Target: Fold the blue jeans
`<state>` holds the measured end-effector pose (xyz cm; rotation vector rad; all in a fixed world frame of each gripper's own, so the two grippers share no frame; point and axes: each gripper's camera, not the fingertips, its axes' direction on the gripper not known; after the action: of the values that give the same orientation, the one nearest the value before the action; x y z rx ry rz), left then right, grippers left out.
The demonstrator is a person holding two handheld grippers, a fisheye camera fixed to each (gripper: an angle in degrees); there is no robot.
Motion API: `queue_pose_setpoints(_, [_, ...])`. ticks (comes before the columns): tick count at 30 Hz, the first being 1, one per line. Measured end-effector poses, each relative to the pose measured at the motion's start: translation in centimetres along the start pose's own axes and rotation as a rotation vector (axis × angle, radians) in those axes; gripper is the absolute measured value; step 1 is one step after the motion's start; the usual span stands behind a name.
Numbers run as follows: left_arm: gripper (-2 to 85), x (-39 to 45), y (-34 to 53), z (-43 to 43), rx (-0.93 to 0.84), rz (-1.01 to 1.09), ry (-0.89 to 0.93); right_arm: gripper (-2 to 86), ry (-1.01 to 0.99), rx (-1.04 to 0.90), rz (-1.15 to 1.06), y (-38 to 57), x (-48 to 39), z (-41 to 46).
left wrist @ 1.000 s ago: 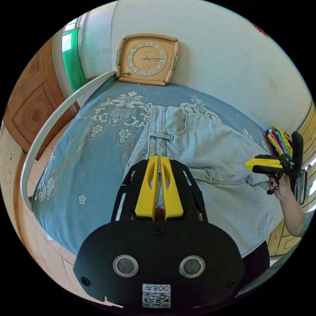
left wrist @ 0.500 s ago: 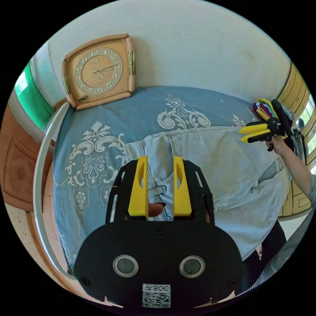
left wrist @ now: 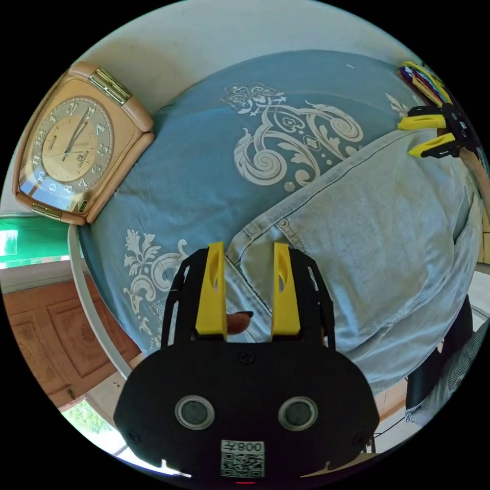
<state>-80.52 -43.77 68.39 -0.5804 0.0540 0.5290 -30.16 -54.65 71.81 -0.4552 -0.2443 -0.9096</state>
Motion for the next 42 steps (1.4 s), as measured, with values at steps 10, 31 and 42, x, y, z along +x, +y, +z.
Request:
queue_pose_setpoints(10, [4.0,2.6,0.2,-2.7,0.037,-0.025,0.013,7.0,-0.082,-0.065,-0.004,0.0,-1.0,-0.4])
queue_pose_setpoints(31, [1.5,17.8,24.2,-20.1,0.331,-0.138,-0.154,0.7,0.069,0.138,-0.134,14.7,-24.0,-15.1])
queue_pose_setpoints(42, [1.0,27.1,37.9,-17.0,0.186,-0.198,-0.077,0.7,0.004,0.035,-0.261,21.7,-40.2,-13.1])
